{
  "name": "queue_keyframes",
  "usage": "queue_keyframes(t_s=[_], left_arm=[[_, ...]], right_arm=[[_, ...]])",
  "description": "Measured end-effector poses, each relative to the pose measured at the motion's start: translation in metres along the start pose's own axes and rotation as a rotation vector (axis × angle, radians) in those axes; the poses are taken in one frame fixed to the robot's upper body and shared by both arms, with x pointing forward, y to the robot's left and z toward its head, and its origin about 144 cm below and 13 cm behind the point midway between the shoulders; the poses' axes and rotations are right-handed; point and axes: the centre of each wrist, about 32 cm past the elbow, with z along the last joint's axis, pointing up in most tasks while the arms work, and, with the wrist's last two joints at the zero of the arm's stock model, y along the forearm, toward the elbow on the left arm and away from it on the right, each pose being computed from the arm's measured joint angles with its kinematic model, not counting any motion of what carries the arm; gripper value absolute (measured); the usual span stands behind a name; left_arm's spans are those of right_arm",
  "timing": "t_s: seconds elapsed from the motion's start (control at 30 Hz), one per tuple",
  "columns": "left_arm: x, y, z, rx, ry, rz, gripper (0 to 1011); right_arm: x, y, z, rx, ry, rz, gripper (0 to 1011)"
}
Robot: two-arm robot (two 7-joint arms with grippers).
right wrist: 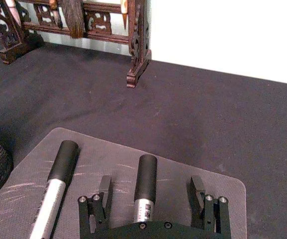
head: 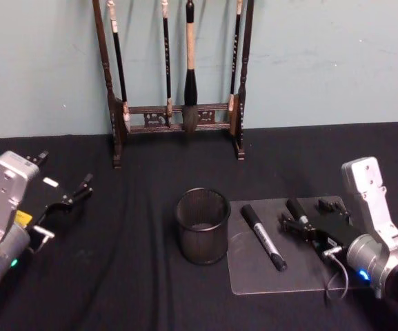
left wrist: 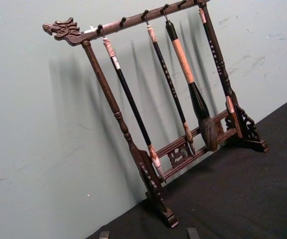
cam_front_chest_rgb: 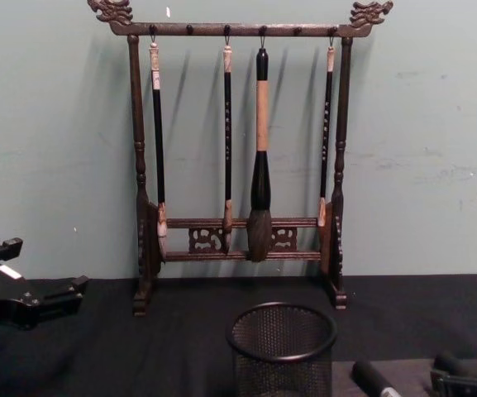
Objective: Pick up the water-based marker from the table and place it into the pen holder.
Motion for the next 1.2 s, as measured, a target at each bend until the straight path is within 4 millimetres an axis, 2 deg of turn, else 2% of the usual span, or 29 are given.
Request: queue_keyframes(t_s=[0.9,0.97,1.0,1.07,1.1,1.13,1.2], left_arm=[[0.0000,0.0000,0.0000,0.000,0.000,0.000,1009],[0.0000,0.0000,0.0000,0.000,0.000,0.000,1009],[0.0000,0.0000,0.0000,0.000,0.000,0.000,1009],[0.0000,0.0000,0.0000,0.000,0.000,0.000,1009],[0.0000,0.0000,0.0000,0.000,0.000,0.000,1009],[0.0000,0.0000,0.0000,0.000,0.000,0.000,1009],[0.0000,0.0000,0.0000,0.000,0.000,0.000,1009]], right_arm=[[-0.0015,0.0022,-0.0028,-0.013,-0.007,0.004,1002],[-0.0015,0.0022,-0.0027,-0.013,-0.007,0.004,925],[-0.0015,0.0022,-0.0027,-0.013,-0.007,0.004,925],[-0.0016,0.0021,-0.0026,-0.012,-0.007,0.004,810],[-0.0016,0.0021,-0.0026,-0.012,-0.007,0.004,810],[-0.0016,0.0021,-0.0025,-0.012,-0.007,0.004,713],[-0.0016,0.0021,-0.0025,-0.012,-0.007,0.003,677]])
